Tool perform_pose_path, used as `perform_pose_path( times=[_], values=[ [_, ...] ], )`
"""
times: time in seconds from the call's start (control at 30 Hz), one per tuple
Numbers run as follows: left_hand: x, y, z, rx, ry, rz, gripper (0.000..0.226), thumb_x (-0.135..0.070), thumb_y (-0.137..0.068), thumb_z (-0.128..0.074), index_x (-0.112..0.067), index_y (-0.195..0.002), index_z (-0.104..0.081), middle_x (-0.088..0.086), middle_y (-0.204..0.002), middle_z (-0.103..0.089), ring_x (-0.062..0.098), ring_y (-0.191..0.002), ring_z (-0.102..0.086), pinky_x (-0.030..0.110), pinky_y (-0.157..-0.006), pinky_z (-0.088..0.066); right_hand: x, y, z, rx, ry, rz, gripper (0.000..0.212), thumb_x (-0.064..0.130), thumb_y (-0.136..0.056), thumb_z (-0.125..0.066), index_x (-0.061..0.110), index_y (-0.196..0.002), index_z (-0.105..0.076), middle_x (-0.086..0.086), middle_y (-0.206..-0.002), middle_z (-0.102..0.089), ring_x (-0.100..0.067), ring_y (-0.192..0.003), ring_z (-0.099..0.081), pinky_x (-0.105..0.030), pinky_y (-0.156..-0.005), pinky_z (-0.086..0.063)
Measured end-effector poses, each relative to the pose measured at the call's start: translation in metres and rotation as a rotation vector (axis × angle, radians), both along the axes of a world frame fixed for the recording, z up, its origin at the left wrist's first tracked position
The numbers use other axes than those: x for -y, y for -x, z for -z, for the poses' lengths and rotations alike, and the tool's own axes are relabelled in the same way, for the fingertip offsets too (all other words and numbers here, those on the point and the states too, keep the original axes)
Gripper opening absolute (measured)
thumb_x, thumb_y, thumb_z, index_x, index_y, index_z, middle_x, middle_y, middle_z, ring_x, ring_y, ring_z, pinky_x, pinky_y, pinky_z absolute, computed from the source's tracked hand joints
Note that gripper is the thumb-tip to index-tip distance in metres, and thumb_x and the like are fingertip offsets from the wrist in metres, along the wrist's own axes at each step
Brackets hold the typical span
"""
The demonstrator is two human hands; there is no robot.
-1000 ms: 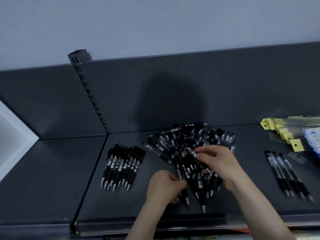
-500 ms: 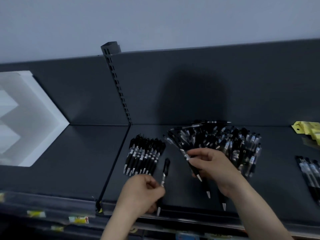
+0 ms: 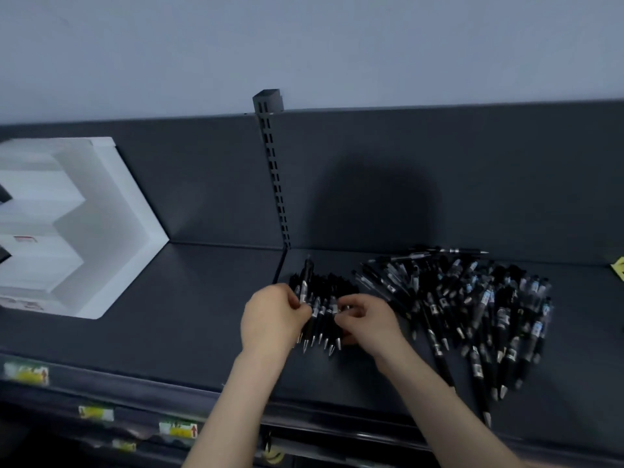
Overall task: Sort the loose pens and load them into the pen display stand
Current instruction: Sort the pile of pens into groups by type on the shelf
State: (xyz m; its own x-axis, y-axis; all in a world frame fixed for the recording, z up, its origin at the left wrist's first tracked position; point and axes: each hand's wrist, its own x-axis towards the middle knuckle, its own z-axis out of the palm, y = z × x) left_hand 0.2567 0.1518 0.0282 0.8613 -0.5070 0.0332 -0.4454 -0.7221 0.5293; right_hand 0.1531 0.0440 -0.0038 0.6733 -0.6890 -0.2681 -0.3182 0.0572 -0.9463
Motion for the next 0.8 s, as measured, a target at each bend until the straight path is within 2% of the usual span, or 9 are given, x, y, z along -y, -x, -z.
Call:
perform_pose_path(
  times=[0.13,0.23,0.37,0.5,0.57,0.63,0.7,0.77,0.8],
  values=[
    [0.007,-0.005,0.011,0.032,-0.118,0.034,0.009,-0.025,-0.084,-0.062,-0.018,-0.089,-0.065,-0.005,-0.08,-0.06,0.012,-0.07,-0.05,0.024,-0.057,-0.038,-0.009,-0.008,0.009,-0.067,0.094,-0.041,0.023,0.001,-0.083,-0.059,0.017,-0.098,-0.067,0.0,-0.075,-0.064,-0.015,-0.065,-0.063,-0.035,-0.065,-0.06],
    [0.008,-0.007,0.016,0.032,-0.116,0.043,0.008,-0.025,-0.084,-0.062,-0.02,-0.09,-0.064,-0.007,-0.079,-0.059,0.011,-0.069,-0.05,0.024,-0.058,-0.038,-0.007,-0.008,0.012,-0.079,0.142,-0.045,0.027,0.001,-0.083,-0.057,0.026,-0.089,-0.066,0.002,-0.076,-0.065,-0.014,-0.065,-0.065,-0.034,-0.065,-0.06],
    [0.008,-0.01,0.016,0.024,-0.098,0.065,0.005,-0.025,-0.084,-0.062,-0.023,-0.089,-0.062,-0.007,-0.084,-0.064,0.011,-0.071,-0.054,0.024,-0.055,-0.04,-0.005,-0.007,0.012,-0.075,0.185,-0.053,0.028,0.0,-0.084,-0.057,0.027,-0.086,-0.064,0.0,-0.078,-0.065,-0.014,-0.066,-0.064,-0.028,-0.062,-0.059],
    [0.007,-0.012,0.014,0.018,-0.063,0.084,0.007,-0.025,-0.086,-0.061,-0.025,-0.093,-0.06,-0.008,-0.083,-0.064,0.009,-0.071,-0.057,0.023,-0.051,-0.042,0.009,-0.005,0.011,-0.086,0.245,-0.048,0.029,0.004,-0.082,-0.06,0.033,-0.078,-0.064,0.006,-0.074,-0.066,-0.015,-0.068,-0.065,-0.038,-0.07,-0.059],
    [0.006,-0.013,0.014,0.018,-0.034,0.092,0.006,-0.025,-0.087,-0.061,-0.025,-0.093,-0.061,-0.009,-0.081,-0.064,0.008,-0.069,-0.059,0.022,-0.052,-0.045,0.027,-0.006,0.007,-0.13,0.384,-0.038,0.026,0.006,-0.081,-0.061,0.031,-0.082,-0.07,0.009,-0.077,-0.067,-0.011,-0.072,-0.064,-0.033,-0.08,-0.056],
    [0.005,-0.011,0.013,0.018,0.002,0.1,0.006,-0.025,-0.087,-0.062,-0.025,-0.092,-0.062,-0.01,-0.077,-0.063,0.005,-0.066,-0.057,0.02,-0.05,-0.043,0.051,-0.01,-0.002,-0.245,0.63,-0.025,0.025,0.007,-0.082,-0.057,0.019,-0.096,-0.074,0.005,-0.09,-0.072,-0.013,-0.085,-0.065,-0.022,-0.084,-0.049],
    [0.006,-0.009,0.012,0.008,0.039,0.111,0.005,-0.025,-0.086,-0.062,-0.026,-0.09,-0.062,-0.012,-0.074,-0.062,0.003,-0.065,-0.056,0.019,-0.05,-0.042,0.074,-0.016,-0.012,-0.339,0.822,-0.008,0.03,0.006,-0.08,-0.052,0.016,-0.1,-0.073,-0.001,-0.099,-0.072,-0.02,-0.097,-0.064,-0.026,-0.085,-0.049],
    [0.008,-0.005,0.012,-0.006,0.065,0.127,0.003,-0.026,-0.086,-0.062,-0.027,-0.089,-0.063,-0.012,-0.073,-0.062,0.004,-0.066,-0.058,0.021,-0.053,-0.045,0.089,-0.025,-0.018,-0.47,0.918,-0.057,0.03,0.002,-0.077,-0.049,0.013,-0.094,-0.07,-0.006,-0.095,-0.07,-0.029,-0.094,-0.064,-0.033,-0.074,-0.052],
    [0.009,-0.003,0.012,-0.012,0.075,0.136,0.002,-0.027,-0.086,-0.062,-0.027,-0.088,-0.063,-0.011,-0.073,-0.063,0.004,-0.067,-0.058,0.023,-0.056,-0.048,0.092,-0.029,-0.02,-0.56,0.952,-0.11,0.026,-0.001,-0.076,-0.049,0.01,-0.09,-0.067,-0.009,-0.094,-0.068,-0.031,-0.092,-0.063,-0.032,-0.068,-0.05]
  ],
)
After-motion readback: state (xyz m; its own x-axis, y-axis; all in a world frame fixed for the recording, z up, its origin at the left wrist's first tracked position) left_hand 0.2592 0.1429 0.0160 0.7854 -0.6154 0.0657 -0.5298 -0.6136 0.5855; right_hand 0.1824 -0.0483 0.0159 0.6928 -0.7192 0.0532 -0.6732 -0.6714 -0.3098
